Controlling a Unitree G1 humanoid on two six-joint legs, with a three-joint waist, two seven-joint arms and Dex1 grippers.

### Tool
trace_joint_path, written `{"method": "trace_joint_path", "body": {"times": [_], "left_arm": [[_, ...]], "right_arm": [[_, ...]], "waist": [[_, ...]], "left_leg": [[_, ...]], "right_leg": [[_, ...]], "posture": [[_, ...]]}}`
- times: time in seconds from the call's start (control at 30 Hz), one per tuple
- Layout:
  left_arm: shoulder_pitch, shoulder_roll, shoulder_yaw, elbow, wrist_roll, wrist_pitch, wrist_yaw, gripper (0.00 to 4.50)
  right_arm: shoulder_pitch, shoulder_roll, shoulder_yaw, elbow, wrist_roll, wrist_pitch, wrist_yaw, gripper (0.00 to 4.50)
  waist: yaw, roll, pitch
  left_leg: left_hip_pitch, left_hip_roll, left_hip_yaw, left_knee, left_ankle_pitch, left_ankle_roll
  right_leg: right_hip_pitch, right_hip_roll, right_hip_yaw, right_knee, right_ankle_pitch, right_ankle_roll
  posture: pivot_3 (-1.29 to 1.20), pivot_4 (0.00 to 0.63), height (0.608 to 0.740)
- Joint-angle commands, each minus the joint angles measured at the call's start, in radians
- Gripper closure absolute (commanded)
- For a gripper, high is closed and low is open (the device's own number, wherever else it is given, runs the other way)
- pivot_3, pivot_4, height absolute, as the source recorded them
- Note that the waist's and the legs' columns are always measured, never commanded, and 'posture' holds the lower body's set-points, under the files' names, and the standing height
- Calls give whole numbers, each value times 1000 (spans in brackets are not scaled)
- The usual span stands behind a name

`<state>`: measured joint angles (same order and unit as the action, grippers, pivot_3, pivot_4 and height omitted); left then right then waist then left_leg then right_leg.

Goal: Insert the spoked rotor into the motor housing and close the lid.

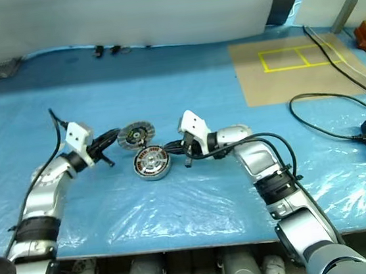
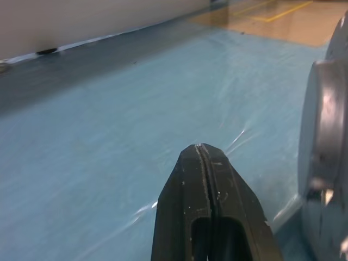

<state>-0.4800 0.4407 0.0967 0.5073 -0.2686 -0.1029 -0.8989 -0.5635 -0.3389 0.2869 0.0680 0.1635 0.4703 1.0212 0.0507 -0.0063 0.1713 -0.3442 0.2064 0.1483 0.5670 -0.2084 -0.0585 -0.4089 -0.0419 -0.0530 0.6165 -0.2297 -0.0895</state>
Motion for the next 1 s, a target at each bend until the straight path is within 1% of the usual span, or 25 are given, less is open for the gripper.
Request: {"method": "trace_joint_path", "body": {"times": [0.03, 0.07, 0.23, 0.33, 0.47, 0.53, 0.6, 0.67, 0.83, 0.9, 1.0], "left_arm": [[-71, -19, -2, 50, -42, -31, -96, 4500], [-90, -25, -2, 57, -54, -23, -124, 4500], [-149, -20, -30, 26, -91, 62, -257, 4500], [-152, 2, -56, -4, -73, 89, -305, 4500], [-121, 48, -111, -65, -35, 122, -349, 4500], [-103, 58, -127, -87, -28, 137, -352, 4500], [-64, 75, -170, -126, 11, 150, -350, 4500], [-30, 71, -194, -165, 29, 162, -330, 4500], [22, 31, -213, -194, 81, 110, -232, 4500], [34, 24, -207, -200, 97, 84, -196, 4500], [38, 23, -168, -216, 82, 56, -151, 4500]], "right_arm": [[15, -14, -24, -59, 25, 12, -16, 4452], [21, -18, -26, -64, 27, 16, -20, 4452], [60, -47, -20, -84, 28, 31, -24, 4452], [76, -61, -13, -80, 22, 26, -27, 4452], [90, -84, -27, -79, 37, 38, -19, 4452], [90, -91, -35, -78, 43, 39, -18, 4452], [83, -96, -53, -68, 50, 33, -24, 4452], [73, -91, -69, -58, 54, 21, -41, 4452], [32, -24, -91, -41, 70, 5, -84, 4452], [10, 21, -97, -39, 90, 16, -96, 4452], [-18, 74, -80, -38, 110, 37, -97, 3893]], "waist": [[0, 0, 0], [1, 0, 0], [6, 0, 0], [6, 0, 0], [6, 0, 0], [6, 0, 0], [6, 0, 0], [6, 0, 0], [7, 0, 0], [5, 0, 0], [2, 0, 0]], "left_leg": [[-1, 0, 0, 0, 0, 0], [-2, 0, 0, 0, 0, 0], [-5, 0, 0, 0, 0, 0], [-5, 0, 0, 0, 0, 0], [-5, 0, 0, 0, 0, 0], [-5, 0, 0, 0, 0, 0], [-5, 0, 0, 0, 0, 0], [-5, 0, 0, 0, 0, 0], [-5, 0, 0, 0, 0, 0], [-4, 0, 0, 1, 0, 0], [-4, 0, 0, 1, 0, 0]], "right_leg": [[-1, 0, 0, 0, 0, 0], [-1, 0, 0, 0, 2, 2], [-5, 0, 0, 0, 2, 3], [-5, 0, 0, 0, 2, 3], [-5, 0, 0, 1, 2, 3], [-5, 0, 0, 0, 2, 3], [-5, 0, 0, 0, 1, 2], [-5, 0, 0, 0, 1, 2], [-5, 0, 0, 1, 0, 0], [-5, 0, 0, 2, 0, 0], [-5, 0, 0, 2, 0, 0]], "posture": [[0, 150, 740], [0, 150, 740], [0, 150, 740], [0, 150, 740], [0, 150, 740], [0, 150, 740], [0, 150, 740], [0, 150, 740], [0, 150, 740], [0, 150, 740], [0, 150, 740]]}}
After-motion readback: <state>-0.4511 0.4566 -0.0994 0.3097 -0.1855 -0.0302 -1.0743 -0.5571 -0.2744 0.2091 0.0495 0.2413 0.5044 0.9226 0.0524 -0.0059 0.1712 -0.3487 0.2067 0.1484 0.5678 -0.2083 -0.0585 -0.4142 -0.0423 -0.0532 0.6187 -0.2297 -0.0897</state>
